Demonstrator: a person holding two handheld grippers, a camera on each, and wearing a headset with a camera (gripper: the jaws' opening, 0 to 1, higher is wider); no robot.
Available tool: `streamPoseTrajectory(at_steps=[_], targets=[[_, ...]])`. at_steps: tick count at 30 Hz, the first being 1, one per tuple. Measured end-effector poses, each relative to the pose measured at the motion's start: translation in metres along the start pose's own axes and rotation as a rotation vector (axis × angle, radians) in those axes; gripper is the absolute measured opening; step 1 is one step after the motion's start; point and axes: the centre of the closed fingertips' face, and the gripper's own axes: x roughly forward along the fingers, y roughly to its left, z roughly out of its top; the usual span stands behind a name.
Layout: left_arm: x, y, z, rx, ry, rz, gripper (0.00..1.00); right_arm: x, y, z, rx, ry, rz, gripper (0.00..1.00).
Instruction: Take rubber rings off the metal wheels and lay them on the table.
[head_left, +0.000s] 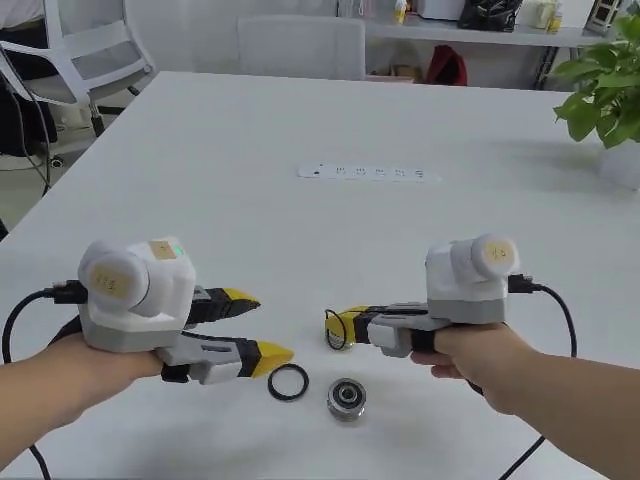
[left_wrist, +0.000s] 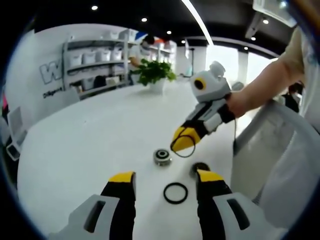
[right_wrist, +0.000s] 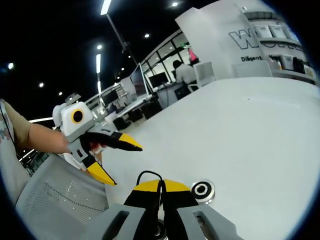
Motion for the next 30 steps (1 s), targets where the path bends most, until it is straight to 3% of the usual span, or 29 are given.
streamPoseTrajectory(at_steps=[30], targets=[[-0.016, -0.004, -0.020, 0.009, 0.039, -0.010, 0.53, 0.024, 0.010, -0.028, -0.058, 0.122, -0.001, 0.00]])
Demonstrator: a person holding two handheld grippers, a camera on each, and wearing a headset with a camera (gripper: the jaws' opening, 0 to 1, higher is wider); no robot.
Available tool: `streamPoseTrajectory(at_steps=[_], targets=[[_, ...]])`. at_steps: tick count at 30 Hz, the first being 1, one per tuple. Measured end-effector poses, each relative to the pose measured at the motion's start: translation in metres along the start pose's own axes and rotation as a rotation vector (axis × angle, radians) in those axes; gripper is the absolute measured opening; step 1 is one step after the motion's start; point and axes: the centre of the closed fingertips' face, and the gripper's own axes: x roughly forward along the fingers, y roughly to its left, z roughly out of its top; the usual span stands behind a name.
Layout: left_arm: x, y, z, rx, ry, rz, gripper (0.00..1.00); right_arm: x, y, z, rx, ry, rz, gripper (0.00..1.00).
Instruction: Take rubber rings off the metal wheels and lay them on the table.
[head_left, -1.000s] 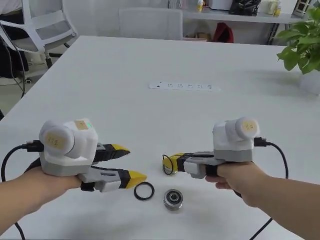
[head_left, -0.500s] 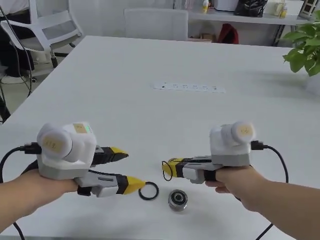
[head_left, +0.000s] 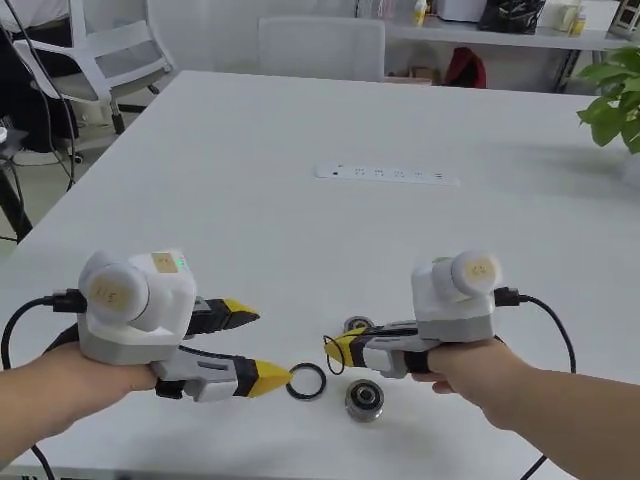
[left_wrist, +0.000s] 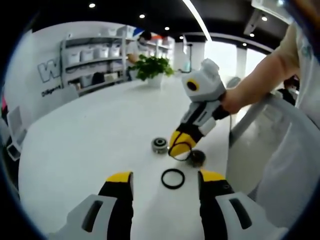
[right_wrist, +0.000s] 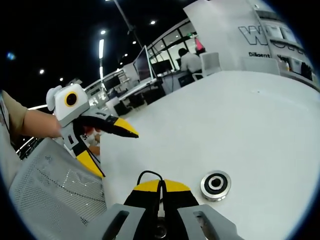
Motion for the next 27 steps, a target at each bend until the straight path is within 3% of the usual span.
streamPoseTrajectory(at_steps=[16, 27], targets=[[-0.003, -0.002, -0.006, -0.002, 0.011, -0.001, 0.53, 0.010, -0.001, -0.013, -0.027, 0.066, -0.017, 0.00], [-0.004, -0.001, -0.008, -0.004, 0.018, 0.004, 0.53, 0.012, -0.002, -0.013, -0.024, 0.069, -0.031, 0.00]])
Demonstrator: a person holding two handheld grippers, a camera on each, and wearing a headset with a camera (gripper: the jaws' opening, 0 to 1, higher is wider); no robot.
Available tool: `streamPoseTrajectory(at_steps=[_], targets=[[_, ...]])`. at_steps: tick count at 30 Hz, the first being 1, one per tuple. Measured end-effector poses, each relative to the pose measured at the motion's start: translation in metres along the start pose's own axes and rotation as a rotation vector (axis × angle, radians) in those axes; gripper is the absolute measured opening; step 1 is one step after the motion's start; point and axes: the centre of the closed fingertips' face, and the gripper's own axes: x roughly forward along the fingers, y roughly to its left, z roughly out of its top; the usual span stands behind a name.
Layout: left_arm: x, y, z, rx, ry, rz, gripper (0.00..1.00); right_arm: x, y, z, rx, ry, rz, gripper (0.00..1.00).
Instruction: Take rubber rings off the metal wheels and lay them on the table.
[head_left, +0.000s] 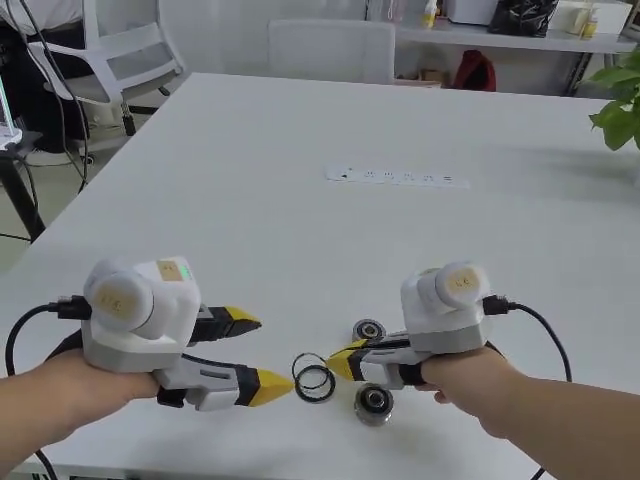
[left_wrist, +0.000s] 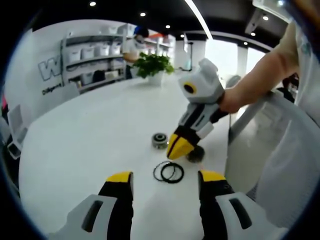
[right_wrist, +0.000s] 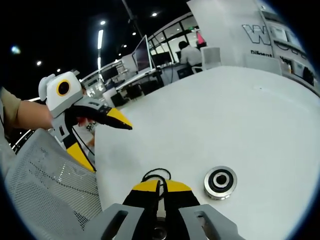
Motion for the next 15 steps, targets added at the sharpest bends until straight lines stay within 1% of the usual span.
streamPoseTrajectory(at_steps=[10, 15], targets=[[0.0007, 0.0001, 0.0006, -0.002, 0.004, -0.004, 0.53, -0.0039, -0.0031, -0.0004, 0.007, -0.009, -0.008, 0.04], [0.0015, -0.0008, 0.0007, -0.005, 0.004, -0.007, 0.53, -0.0066, -0.0039, 0.0021, 0.012, -0.020, -0.008, 0.05]])
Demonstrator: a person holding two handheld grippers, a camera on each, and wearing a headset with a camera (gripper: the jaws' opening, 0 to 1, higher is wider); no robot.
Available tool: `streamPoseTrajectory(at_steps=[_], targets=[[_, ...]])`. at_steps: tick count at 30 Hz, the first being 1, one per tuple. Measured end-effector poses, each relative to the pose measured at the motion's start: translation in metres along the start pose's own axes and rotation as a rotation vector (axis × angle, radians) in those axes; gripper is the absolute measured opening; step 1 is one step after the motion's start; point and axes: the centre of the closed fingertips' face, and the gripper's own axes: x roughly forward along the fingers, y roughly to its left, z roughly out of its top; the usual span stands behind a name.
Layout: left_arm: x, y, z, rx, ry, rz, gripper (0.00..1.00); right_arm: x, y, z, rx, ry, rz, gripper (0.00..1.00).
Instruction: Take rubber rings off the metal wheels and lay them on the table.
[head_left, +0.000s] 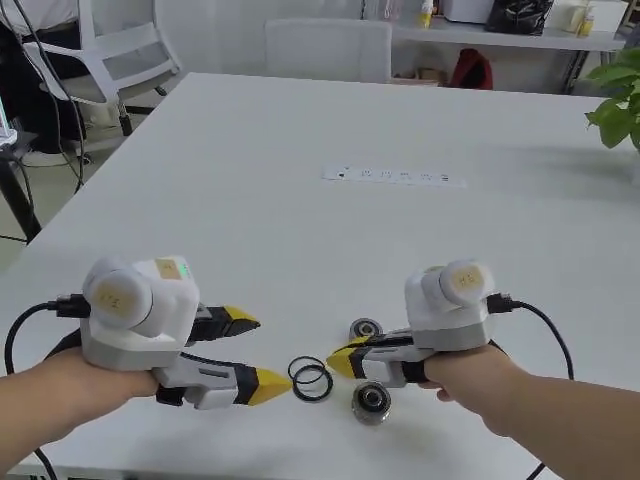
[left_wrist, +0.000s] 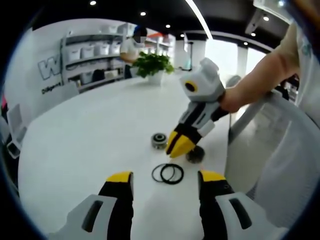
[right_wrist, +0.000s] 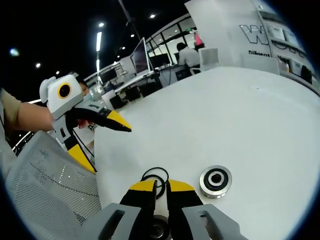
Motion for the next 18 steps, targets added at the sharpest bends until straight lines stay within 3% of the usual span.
streamPoseTrajectory(at_steps=[18], targets=[[0.000, 0.000, 0.012, 0.001, -0.025, 0.005, 0.53, -0.024, 0.001, 0.018, -0.033, -0.076, -0.005, 0.19]])
